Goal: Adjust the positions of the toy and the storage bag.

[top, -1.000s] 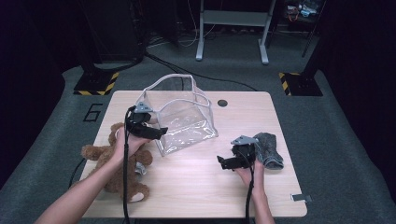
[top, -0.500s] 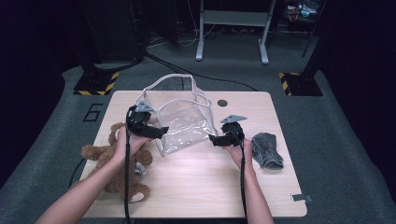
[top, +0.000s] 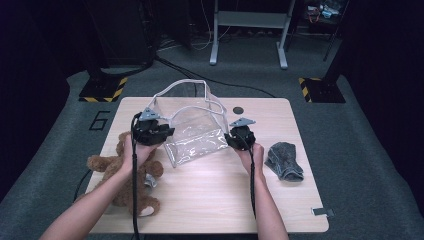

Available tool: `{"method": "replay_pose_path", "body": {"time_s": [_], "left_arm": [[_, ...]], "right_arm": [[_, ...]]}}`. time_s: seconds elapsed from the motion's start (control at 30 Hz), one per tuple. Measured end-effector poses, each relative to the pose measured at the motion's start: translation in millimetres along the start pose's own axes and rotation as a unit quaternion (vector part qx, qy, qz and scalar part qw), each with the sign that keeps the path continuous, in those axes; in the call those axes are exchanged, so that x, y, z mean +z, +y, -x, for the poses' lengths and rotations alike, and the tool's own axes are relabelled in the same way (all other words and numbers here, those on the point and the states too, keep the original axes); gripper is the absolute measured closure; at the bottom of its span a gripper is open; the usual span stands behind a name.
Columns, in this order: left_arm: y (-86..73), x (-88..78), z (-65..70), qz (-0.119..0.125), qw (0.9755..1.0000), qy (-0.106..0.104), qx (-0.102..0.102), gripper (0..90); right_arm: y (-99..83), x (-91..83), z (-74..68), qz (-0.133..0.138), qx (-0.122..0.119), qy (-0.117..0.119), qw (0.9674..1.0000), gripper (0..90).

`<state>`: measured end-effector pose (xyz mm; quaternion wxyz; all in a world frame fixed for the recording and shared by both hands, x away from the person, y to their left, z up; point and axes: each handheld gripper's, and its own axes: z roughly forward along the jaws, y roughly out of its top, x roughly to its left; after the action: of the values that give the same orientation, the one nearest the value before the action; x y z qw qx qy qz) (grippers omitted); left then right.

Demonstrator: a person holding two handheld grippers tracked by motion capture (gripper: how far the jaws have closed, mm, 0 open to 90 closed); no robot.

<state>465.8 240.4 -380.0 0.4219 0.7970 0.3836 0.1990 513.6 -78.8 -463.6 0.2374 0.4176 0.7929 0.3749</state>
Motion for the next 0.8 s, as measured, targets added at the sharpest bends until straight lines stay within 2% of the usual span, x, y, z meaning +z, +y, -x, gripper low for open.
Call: {"method": "replay_pose_path", "body": {"time_s": [0.13,0.23,0.4,0.57,0.8], "left_arm": [[0.9,1.8,1.3,0.001,1.0,0.0,0.003,76.2],[1.2,1.3,-0.5,0.002,1.0,0.001,0.001,77.2],[1.0,1.8,-2.2,0.004,1.0,-0.002,-0.003,77.7],[1.3,3.9,-1.0,0.01,0.9999,-0.01,-0.005,77.9],[1.7,7.3,6.3,0.011,0.9996,-0.023,0.007,79.0]], "right_arm": [[1.5,1.5,-4.6,0.003,-0.02,-0.005,0.9998,83.4],[0.7,0.0,-7.9,0.002,-0.017,-0.01,0.9998,86.1],[-4.6,-7.7,-10.9,0.002,-0.017,-0.014,0.9998,86.9],[-17.1,-23.9,-12.8,0.006,-0.008,-0.019,0.9998,86.9],[-35.2,-48.7,-18.7,0.005,0.004,-0.033,0.9994,86.9]]}}
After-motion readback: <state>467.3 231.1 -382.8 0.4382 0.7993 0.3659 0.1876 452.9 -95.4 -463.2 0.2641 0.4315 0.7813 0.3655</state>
